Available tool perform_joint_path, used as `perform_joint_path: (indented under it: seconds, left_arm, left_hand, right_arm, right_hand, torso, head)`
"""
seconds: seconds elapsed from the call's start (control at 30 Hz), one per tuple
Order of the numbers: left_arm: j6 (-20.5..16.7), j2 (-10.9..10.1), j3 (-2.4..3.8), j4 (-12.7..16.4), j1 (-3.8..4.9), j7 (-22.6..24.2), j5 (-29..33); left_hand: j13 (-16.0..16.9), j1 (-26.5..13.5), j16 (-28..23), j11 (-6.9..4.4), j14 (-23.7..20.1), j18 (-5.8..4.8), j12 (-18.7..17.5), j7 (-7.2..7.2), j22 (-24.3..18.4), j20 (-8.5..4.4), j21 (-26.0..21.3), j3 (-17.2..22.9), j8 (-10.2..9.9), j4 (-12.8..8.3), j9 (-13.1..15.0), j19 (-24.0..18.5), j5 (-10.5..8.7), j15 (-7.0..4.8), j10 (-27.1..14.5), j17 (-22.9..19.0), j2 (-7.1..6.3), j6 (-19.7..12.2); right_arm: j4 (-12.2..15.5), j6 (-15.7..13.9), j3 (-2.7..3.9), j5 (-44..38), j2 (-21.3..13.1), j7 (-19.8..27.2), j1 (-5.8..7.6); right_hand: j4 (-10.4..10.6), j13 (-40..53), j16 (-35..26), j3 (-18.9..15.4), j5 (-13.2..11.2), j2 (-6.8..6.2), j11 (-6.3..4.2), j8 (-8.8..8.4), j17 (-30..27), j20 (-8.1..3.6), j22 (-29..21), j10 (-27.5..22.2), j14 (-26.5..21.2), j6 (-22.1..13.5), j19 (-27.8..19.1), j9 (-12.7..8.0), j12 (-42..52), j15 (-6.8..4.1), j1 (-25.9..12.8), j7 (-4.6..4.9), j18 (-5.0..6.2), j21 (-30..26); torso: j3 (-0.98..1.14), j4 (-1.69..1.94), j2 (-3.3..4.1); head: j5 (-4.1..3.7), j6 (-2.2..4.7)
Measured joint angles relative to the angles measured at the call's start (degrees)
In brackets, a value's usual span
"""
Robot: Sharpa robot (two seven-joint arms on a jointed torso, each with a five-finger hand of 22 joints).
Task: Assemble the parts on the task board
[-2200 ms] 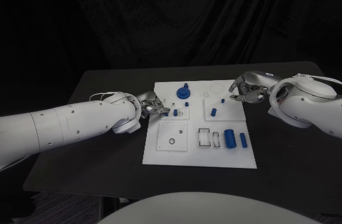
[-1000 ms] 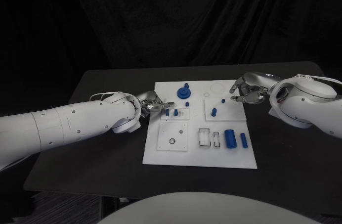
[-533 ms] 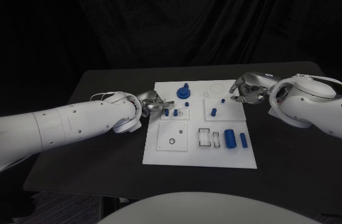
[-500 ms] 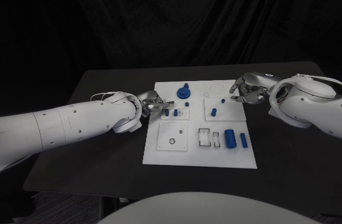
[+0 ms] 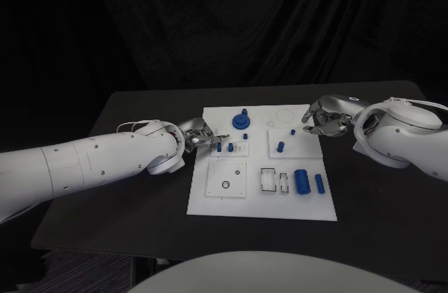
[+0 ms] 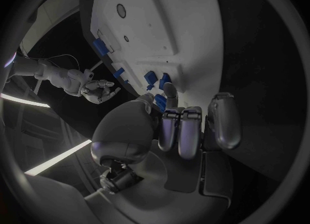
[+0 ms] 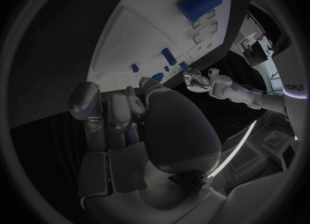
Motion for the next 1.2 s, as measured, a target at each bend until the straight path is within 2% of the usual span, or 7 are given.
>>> perform_joint_path:
  seconds: [0.17, 0.33, 0.5, 0.67, 0.93, 1.07, 1.2]
  left_arm:
    - [0.03, -0.42, -0.08, 0.96, 0.84, -1.73, -1.46]
    - [2.17, -0.28, -0.01, 1.11, 3.73, -3.34, -2.93]
    - [7.29, 0.56, 0.0, 0.29, 6.68, -3.83, -4.15]
    - [12.76, 1.9, 0.03, -1.61, 8.69, -3.76, -4.87]
    - [21.95, 5.0, 0.02, -5.69, 10.06, -5.68, -2.93]
    - [26.14, 6.67, 0.02, -7.63, 10.22, -9.35, -0.04]
    - [29.32, 7.88, 0.02, -9.06, 10.35, -13.0, 2.18]
  left_hand:
    - [0.0, 3.1, 0.0, -0.01, 0.0, 0.0, 0.0, -0.19, 0.0, -0.01, 0.0, 0.05, 1.01, -0.7, 0.0, 0.0, 0.0, 0.0, -0.01, 0.0, -0.42, -2.32]
    - [0.0, 5.46, 0.0, -0.01, 0.0, 0.0, 0.0, 0.2, 0.0, 0.13, -1.3, 1.02, 0.12, -1.67, 0.0, -0.14, 0.95, 0.0, -0.01, 0.0, -0.25, -5.41]
    - [0.0, 6.16, 0.0, -0.01, 0.0, 0.0, 0.0, 0.57, 0.0, 0.28, -1.93, 1.22, -0.91, -1.87, 0.0, -0.77, 0.19, 0.01, -0.01, 0.0, -0.14, -6.39]
    - [0.0, 6.15, 0.0, 0.0, 0.0, 0.0, 0.0, 0.58, 0.0, 0.28, -1.43, 1.28, -1.14, -1.58, 0.0, -0.77, 0.11, 0.01, -0.01, 0.0, -0.14, -6.39]
    - [0.0, 10.13, 0.0, 0.36, 0.0, 0.0, 0.0, 0.79, 0.0, 0.52, -1.2, 3.5, -6.28, -3.75, -0.79, -0.54, 2.15, 0.44, -0.06, 0.0, -1.16, -6.6]
    - [0.0, 10.09, 0.0, 0.77, 0.2, 0.0, 0.0, 1.5, 0.0, 0.81, -0.88, 4.28, -8.47, -3.52, -2.11, -0.24, 0.83, 0.64, -0.07, 0.0, -1.24, -6.31]
    - [0.0, 9.36, 0.0, 0.77, 0.0, -0.01, 0.0, 1.72, 0.0, 0.81, -0.88, 4.46, -9.07, -3.34, -2.52, -0.24, -0.22, 0.85, -0.07, 0.0, -1.54, -6.08]
  right_arm:
    - [0.01, 0.13, 0.01, 0.01, -0.05, -0.16, 0.0]
    - [0.05, 0.21, 0.01, 0.01, -0.05, -0.34, 0.0]
    - [0.05, 0.35, 0.01, 0.01, 0.08, -0.62, 0.0]
    - [-0.08, 0.5, 0.01, 0.01, 0.31, -0.83, 0.0]
    - [-0.3, 0.74, 0.02, 0.01, 0.71, -1.06, 0.0]
    - [-0.41, 0.88, 0.02, 0.01, 0.84, -1.13, 0.0]
    - [-0.48, 1.03, 0.01, 0.01, 0.99, -1.16, 0.0]
  right_hand:
    - [0.0, -0.07, -0.04, 0.0, 0.0, 0.0, 0.0, 0.0, -0.1, 0.0, 0.0, 0.0, 0.0, 0.0, 0.0, 0.0, 0.0, 0.0, 0.0, 0.0, 0.91, -0.29]
    - [0.0, -0.19, -0.35, 0.0, 0.0, 0.0, 0.0, 0.0, -0.21, 0.0, 0.0, 0.0, 0.0, 0.0, 0.0, 0.0, 0.0, 0.0, 0.0, 0.0, 0.91, -0.29]
    - [0.0, -0.35, -0.34, 0.0, 0.23, 0.0, 0.0, 0.0, -0.42, 0.0, 0.0, 0.0, 0.0, 0.0, 0.0, 0.0, -0.23, 0.0, 0.0, 0.0, 0.91, -0.29]
    - [0.08, -0.44, -0.67, 0.08, 0.23, 0.0, 0.04, 0.0, -0.56, 0.11, 0.0, -0.04, 0.0, 0.0, -0.11, 0.0, -0.23, 0.0, 0.0, 0.0, 0.91, -0.64]
    - [0.16, -0.88, -0.89, 0.16, 0.23, 0.0, 0.0, 0.0, -0.96, 0.09, 0.0, -0.42, -0.34, 0.0, -0.32, 0.05, -0.54, 0.09, 0.0, 0.0, 0.9, -1.01]
    - [0.16, -0.99, -1.11, 0.16, 0.23, 0.0, -0.01, 0.0, -1.12, 0.0, 0.0, -0.42, -0.42, 0.0, -0.41, 0.04, -0.68, 0.0, 0.0, 0.0, 0.9, -1.33]
    - [0.16, -1.06, -1.3, 0.16, 0.23, 0.0, -0.01, 0.0, -1.22, 0.0, 0.0, -0.41, -0.42, 0.0, -0.41, 0.04, -0.75, 0.0, 0.0, 0.0, 0.9, -1.4]
  torso:
    - [0.0, 0.03, -0.01]
    - [0.0, 0.03, -0.04]
    - [0.01, -0.04, -0.07]
    - [0.08, -0.24, -0.09]
    - [0.14, -0.27, 0.1]
    - [0.13, -0.26, 0.11]
    - [0.07, -0.18, 0.13]
  head:
    - [-0.12, 0.0]
    - [-0.25, 0.0]
    - [-0.1, 0.0]
    - [0.02, 0.0]
    - [0.24, 0.0]
    - [0.47, 0.0]
    - [0.53, 0.0]
